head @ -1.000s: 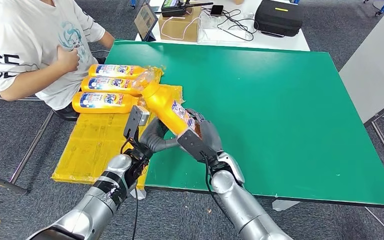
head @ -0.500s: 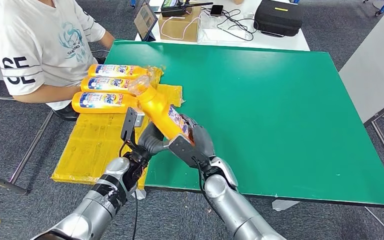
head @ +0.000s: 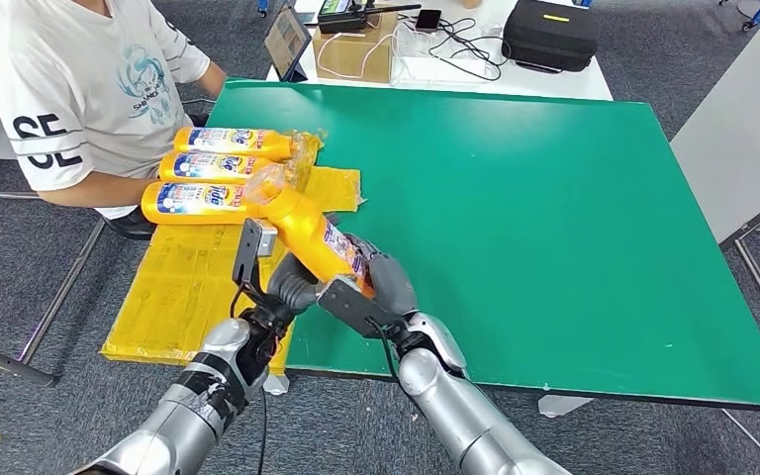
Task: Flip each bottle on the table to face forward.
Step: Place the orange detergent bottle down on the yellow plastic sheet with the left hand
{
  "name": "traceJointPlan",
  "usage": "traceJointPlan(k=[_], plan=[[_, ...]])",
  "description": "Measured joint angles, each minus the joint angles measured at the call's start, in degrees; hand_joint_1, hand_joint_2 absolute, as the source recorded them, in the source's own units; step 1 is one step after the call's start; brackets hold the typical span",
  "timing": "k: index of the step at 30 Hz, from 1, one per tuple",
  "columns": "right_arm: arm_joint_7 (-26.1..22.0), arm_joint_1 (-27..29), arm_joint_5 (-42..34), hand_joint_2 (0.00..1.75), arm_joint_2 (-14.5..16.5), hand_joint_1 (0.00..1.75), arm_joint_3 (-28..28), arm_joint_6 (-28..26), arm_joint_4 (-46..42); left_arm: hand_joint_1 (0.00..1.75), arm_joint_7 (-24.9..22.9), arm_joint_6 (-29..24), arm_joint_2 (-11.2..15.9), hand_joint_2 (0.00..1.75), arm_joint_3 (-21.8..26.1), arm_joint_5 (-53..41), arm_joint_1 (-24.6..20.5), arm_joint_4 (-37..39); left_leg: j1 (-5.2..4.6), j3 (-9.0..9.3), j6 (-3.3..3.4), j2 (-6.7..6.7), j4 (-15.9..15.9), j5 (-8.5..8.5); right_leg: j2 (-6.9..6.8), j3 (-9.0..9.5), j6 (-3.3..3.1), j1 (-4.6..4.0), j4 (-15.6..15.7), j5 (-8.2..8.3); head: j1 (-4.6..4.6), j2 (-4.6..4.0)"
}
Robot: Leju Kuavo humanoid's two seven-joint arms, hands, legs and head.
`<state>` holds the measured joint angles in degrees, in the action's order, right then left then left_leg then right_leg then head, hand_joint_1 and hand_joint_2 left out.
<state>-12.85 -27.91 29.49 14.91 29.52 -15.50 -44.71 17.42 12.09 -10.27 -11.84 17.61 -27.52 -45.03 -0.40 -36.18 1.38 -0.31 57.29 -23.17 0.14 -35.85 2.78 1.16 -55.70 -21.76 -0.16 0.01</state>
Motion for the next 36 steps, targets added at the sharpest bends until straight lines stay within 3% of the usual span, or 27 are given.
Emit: traceJointPlan(k=[18, 20, 21, 22, 24, 25, 36], plan=[[1.66, -0.33, 5.19, 1.75, -0.19, 1.75, 2.32, -0.13, 1.39, 0.0, -0.38, -1.72, 1.38, 1.75, 0.59, 3.13, 2.42, -5.07, 0.0, -0.03, 0.0, 0.03, 0.0, 0.0, 0.02, -0.07, -0.01, 0.0, 0.0, 0.0, 0.01, 0.01], [1.69, -0.31, 5.28, 1.75, -0.22, 1.74, 2.51, -0.11, 1.39, 0.87, -0.37, -1.81, 1.39, 1.75, 0.92, 3.37, 2.45, -5.87, 0.0, -0.03, 0.0, 0.03, 0.0, 0.0, 0.02, -0.07, -0.01, 0.0, 0.0, 0.0, 0.01, 0.0], [1.74, -0.27, 5.33, 1.75, -0.26, 1.62, 2.58, -0.12, 1.39, 1.31, -0.37, -1.83, 1.4, 1.75, 1.03, 3.44, 2.46, -6.17, 0.0, -0.03, 0.0, 0.03, 0.0, 0.0, 0.02, -0.07, -0.01, 0.0, 0.0, 0.0, 0.0, 0.0], [1.81, -0.23, 5.42, 1.75, -0.3, 1.18, 2.64, -0.15, 1.39, 1.75, -0.37, -1.83, 1.4, 1.75, 1.11, 3.52, 2.47, -6.43, 0.0, -0.03, 0.0, 0.03, 0.0, 0.0, 0.02, -0.07, -0.01, 0.0, 0.0, 0.0, 0.01, -0.01], [2.02, -0.14, 5.77, 1.75, -0.39, 0.31, 2.73, -0.25, 1.39, 1.75, -0.38, -1.64, 1.38, 1.75, 1.24, 4.2, 2.48, -6.98, 0.0, -0.04, 0.0, 0.03, 0.0, 0.0, 0.02, -0.07, -0.01, 0.0, 0.0, 0.0, 0.0, 0.0], [2.14, -0.01, 5.98, 1.75, -0.44, 0.0, 2.79, -0.28, 1.41, 1.75, -0.39, -1.3, 1.36, 1.75, 1.31, 4.84, 2.46, -7.35, 0.0, -0.04, 0.0, 0.02, 0.0, 0.0, 0.01, -0.06, -0.01, 0.0, 0.0, 0.0, 0.01, 0.01], [2.43, 2.94, 4.51, 1.75, -1.11, 0.0, 2.66, -0.27, 1.58, 1.75, -1.58, 0.13, 0.72, 1.75, 4.0, 13.86, 2.36, -12.32, 0.0, -0.13, 0.0, 0.0, 0.0, 0.0, 0.0, -0.1, 0.0, 0.0, 0.0, 0.0, 0.01, 0.0]])
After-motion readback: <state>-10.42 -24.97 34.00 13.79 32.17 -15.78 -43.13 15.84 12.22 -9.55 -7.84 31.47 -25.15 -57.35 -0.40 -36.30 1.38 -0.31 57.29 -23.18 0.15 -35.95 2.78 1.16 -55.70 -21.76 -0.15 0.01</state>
